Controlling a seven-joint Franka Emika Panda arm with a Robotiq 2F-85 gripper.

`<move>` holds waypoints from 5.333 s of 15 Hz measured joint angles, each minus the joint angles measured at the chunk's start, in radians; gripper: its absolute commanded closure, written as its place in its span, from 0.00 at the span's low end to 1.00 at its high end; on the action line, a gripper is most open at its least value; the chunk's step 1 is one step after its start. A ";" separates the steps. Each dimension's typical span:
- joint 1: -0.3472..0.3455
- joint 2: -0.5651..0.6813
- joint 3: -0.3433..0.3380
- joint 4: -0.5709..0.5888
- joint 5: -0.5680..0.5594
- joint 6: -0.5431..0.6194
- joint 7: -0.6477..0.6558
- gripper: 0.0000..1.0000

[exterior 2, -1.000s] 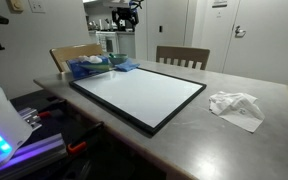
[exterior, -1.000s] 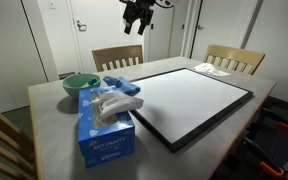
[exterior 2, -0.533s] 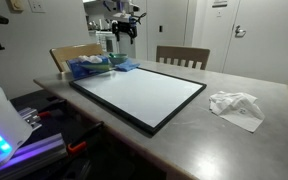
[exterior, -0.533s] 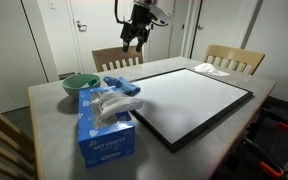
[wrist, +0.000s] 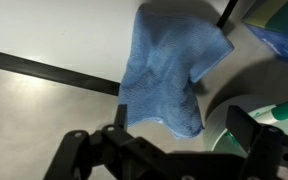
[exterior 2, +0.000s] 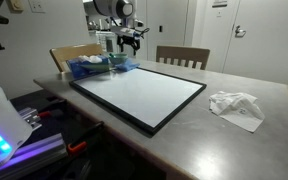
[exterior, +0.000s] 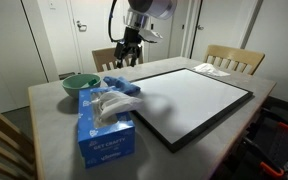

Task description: Use the towel to wipe the whiteboard

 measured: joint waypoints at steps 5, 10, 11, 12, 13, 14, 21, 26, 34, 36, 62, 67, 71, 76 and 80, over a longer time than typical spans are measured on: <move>0.050 0.057 -0.018 0.096 -0.079 -0.124 0.146 0.00; 0.094 0.086 -0.050 0.136 -0.113 -0.210 0.267 0.00; 0.095 0.095 -0.054 0.139 -0.113 -0.215 0.280 0.00; 0.095 0.106 -0.056 0.141 -0.113 -0.215 0.289 0.00; 0.095 0.118 -0.057 0.144 -0.113 -0.213 0.295 0.00; 0.096 0.131 -0.058 0.150 -0.114 -0.211 0.298 0.00; 0.148 0.169 -0.100 0.195 -0.188 -0.171 0.357 0.07; 0.161 0.182 -0.113 0.218 -0.209 -0.170 0.372 0.10; 0.160 0.237 -0.113 0.243 -0.208 -0.161 0.372 0.47; 0.159 0.248 -0.113 0.251 -0.208 -0.159 0.372 0.61; 0.124 0.251 -0.063 0.298 -0.131 -0.305 0.312 0.96; 0.124 0.251 -0.063 0.298 -0.131 -0.305 0.304 0.96; 0.123 0.252 -0.063 0.296 -0.131 -0.305 0.288 0.96; 0.120 0.251 -0.062 0.294 -0.130 -0.304 0.279 0.96; 0.113 0.248 -0.062 0.287 -0.119 -0.300 0.279 0.96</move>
